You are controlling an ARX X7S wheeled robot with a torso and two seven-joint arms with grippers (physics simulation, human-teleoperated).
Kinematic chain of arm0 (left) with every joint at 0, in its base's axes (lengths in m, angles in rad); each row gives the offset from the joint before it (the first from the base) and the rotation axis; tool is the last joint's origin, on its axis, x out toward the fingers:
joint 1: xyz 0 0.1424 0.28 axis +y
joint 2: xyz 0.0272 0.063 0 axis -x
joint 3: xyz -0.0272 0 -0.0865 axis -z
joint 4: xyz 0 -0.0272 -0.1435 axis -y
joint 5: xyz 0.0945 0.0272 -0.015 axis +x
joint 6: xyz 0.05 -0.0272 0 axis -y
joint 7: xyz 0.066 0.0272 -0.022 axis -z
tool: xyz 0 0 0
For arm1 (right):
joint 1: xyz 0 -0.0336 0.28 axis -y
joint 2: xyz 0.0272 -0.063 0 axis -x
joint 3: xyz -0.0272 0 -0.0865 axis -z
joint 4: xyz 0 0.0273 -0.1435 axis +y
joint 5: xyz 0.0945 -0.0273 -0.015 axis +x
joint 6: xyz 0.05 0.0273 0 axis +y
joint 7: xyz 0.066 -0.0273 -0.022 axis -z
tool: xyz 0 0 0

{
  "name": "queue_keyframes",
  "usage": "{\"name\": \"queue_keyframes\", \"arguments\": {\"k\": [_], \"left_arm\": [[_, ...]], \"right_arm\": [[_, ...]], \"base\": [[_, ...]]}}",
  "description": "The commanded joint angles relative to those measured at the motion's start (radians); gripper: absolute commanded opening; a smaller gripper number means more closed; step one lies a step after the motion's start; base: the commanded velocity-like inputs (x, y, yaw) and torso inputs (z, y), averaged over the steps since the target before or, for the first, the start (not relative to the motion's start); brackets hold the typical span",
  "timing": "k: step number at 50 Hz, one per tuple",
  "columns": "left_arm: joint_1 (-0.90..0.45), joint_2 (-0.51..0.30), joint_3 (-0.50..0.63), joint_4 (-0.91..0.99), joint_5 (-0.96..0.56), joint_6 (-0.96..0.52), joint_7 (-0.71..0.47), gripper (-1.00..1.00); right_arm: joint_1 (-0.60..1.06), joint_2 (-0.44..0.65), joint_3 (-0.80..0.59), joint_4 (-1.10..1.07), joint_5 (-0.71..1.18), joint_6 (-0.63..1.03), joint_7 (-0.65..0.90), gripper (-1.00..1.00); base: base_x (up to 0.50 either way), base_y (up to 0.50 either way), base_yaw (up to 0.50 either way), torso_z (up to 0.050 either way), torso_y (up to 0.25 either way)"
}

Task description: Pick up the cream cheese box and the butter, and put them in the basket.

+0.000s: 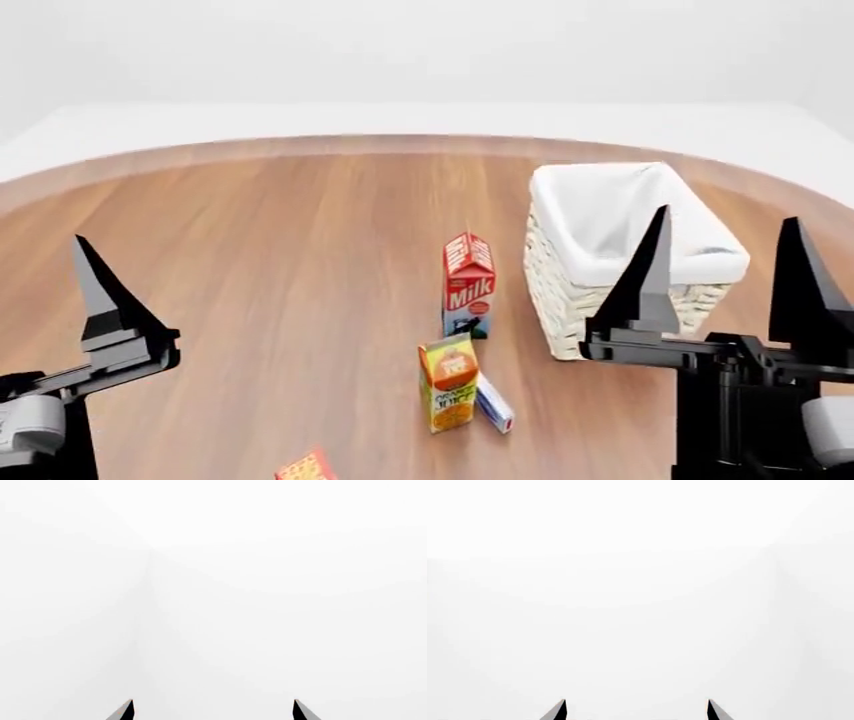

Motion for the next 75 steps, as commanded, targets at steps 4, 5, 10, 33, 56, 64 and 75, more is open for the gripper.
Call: {"name": "queue_keyframes", "arguments": {"k": [4, 5, 10, 33, 56, 64, 75], "left_arm": [[0.005, -0.009, 0.008, 0.009, 0.001, 0.000, -0.008, 1.00], [0.005, -0.009, 0.008, 0.010, 0.000, 0.000, -0.009, 1.00], [0.007, -0.012, 0.009, 0.008, -0.001, 0.004, -0.011, 1.00], [0.008, -0.024, 0.022, 0.000, -0.004, 0.008, -0.019, 1.00], [0.009, -0.033, 0.040, 0.007, -0.005, -0.003, -0.029, 1.00], [0.008, -0.036, 0.042, 0.003, -0.011, -0.004, -0.033, 1.00], [0.005, -0.039, 0.052, -0.003, -0.008, -0.006, -0.037, 1.00]], "right_arm": [[-0.004, 0.012, -0.013, -0.001, 0.002, 0.003, 0.003, 1.00], [-0.005, 0.013, -0.015, -0.002, 0.002, 0.003, 0.003, 1.00], [-0.005, 0.016, -0.018, 0.000, 0.002, 0.002, 0.005, 1.00], [0.090, 0.113, -0.041, -0.190, 0.103, 0.614, 0.080, 1.00], [0.416, 0.264, 0.106, -0.416, 0.565, 1.504, 0.066, 1.00], [0.504, 0.206, 0.256, -0.318, 0.801, 1.662, 0.097, 1.00], [0.556, 0.234, 0.300, -0.088, 1.208, 1.652, 0.385, 1.00]], "base": [[0.50, 0.00, 0.00, 0.000, 0.003], [0.50, 0.00, 0.00, 0.000, 0.000], [0.50, 0.00, 0.00, 0.000, 0.000], [0.31, 0.00, 0.00, 0.000, 0.001], [0.00, 0.00, 0.00, 0.000, 0.000], [0.00, 0.00, 0.00, 0.000, 0.000], [0.00, 0.00, 0.00, 0.000, 0.000]]}}
